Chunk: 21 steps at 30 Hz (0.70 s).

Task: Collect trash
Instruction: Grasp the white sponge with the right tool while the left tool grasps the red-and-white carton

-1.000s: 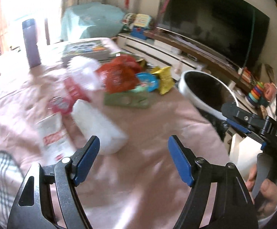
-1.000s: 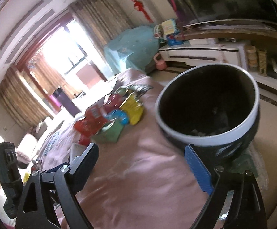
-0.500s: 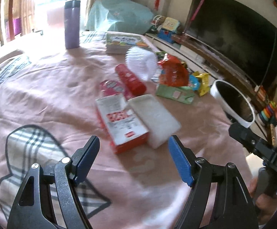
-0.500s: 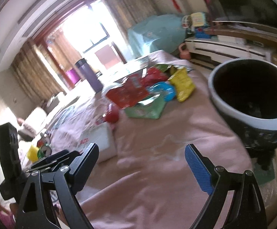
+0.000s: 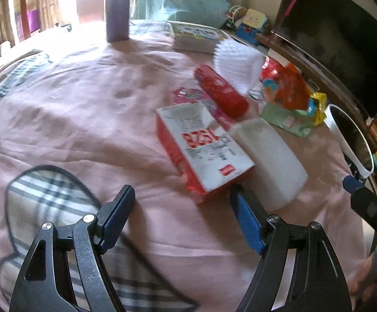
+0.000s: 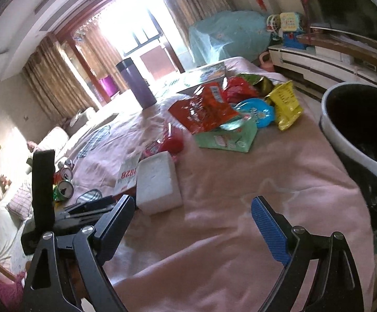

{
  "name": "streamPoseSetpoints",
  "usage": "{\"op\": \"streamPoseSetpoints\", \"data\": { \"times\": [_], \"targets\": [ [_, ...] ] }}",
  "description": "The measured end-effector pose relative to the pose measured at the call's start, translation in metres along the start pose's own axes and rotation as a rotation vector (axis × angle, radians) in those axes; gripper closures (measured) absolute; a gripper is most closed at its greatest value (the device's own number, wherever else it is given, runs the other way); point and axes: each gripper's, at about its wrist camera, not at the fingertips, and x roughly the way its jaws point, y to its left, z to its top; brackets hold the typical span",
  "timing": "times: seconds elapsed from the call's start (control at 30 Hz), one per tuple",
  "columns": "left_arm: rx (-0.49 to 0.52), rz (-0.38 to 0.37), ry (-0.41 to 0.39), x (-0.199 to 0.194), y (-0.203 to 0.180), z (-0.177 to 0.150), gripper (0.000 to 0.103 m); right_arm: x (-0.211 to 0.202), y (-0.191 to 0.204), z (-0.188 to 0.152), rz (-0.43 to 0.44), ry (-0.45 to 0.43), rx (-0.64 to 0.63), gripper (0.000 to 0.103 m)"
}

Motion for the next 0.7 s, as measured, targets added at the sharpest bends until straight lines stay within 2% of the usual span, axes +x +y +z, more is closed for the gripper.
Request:
{"op": "streamPoseSetpoints", "data": {
  "times": [0.17, 0.33, 0.43, 0.5, 0.53, 0.57, 0.7],
  "targets": [
    [-0.031, 0.03, -0.001, -0.004, 0.033, 0.002, 0.026, 0.018, 0.02, 0.002, 0.025, 0.044, -0.071, 0.015],
    [-0.06, -0.014, 0.013, -0.009, 0.05, 0.002, 0.026, 0.046, 0.043, 0.007, 0.018, 0.113, -0.175, 0.025],
    [-0.054, -0.045, 0.01, -0.013, 0.045, 0.005, 0.025, 0.065, 0.049, 0.009, 0.005, 0.166, -0.208, 0.03],
    [-0.042, -0.057, 0.004, -0.013, 0.039, 0.01, 0.023, 0.076, 0.048, 0.01, -0.011, 0.202, -0.217, 0.04],
    [-0.035, -0.057, 0.001, -0.013, 0.034, 0.013, 0.022, 0.081, 0.046, 0.009, -0.015, 0.22, -0.217, 0.053],
    [-0.026, -0.057, -0.003, -0.012, 0.03, 0.016, 0.021, 0.084, 0.044, 0.009, -0.005, 0.235, -0.21, 0.053],
    [0.018, -0.037, -0.011, -0.001, 0.011, 0.029, 0.014, 0.071, 0.036, 0.011, 0.006, 0.21, -0.178, 0.054]
  ]
}}
